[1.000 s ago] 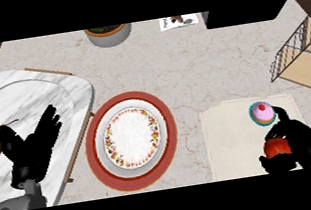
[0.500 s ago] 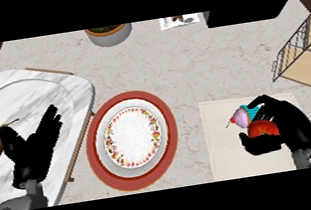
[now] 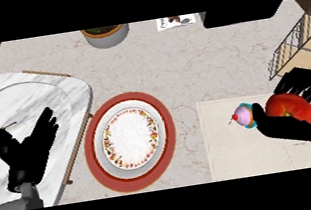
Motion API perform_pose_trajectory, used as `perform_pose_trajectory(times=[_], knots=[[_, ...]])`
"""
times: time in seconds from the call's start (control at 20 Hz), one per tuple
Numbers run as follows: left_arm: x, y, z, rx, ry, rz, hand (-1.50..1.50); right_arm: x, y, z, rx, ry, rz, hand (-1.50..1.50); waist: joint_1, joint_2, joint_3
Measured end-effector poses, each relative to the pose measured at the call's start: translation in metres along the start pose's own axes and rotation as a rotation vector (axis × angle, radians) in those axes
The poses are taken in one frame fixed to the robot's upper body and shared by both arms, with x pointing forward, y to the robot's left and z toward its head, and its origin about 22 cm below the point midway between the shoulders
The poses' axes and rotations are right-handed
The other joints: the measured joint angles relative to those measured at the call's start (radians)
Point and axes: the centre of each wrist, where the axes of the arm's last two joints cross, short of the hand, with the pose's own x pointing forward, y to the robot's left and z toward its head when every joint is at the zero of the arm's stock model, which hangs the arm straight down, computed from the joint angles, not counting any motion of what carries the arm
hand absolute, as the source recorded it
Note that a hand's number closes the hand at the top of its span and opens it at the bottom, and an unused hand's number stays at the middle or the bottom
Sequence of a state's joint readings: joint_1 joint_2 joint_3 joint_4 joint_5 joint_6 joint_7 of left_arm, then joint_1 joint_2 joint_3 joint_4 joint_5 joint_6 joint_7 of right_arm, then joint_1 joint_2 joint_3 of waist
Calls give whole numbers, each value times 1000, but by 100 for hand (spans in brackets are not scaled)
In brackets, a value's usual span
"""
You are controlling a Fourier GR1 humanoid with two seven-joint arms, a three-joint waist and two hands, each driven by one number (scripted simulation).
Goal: Pick the tomato from the placemat and place it in the tiered shelf
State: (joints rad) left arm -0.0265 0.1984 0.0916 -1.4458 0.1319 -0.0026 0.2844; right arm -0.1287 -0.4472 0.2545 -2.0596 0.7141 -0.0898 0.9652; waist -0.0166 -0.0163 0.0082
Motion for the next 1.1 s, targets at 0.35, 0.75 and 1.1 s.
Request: perform_pose_trajectory(times=[0.35,0.75,1.1], knots=[[-1,-1,-1,5,-6,4,0,27,-76,15,-205,-51,-26,150,2,1,0],[0,-6,-2,-5,-13,2,0,39,-144,-6,-338,-40,-62,150,9,4,-2],[4,-4,-3,-12,-8,1,0,41,-208,-43,-404,15,-89,150,16,7,-2]])
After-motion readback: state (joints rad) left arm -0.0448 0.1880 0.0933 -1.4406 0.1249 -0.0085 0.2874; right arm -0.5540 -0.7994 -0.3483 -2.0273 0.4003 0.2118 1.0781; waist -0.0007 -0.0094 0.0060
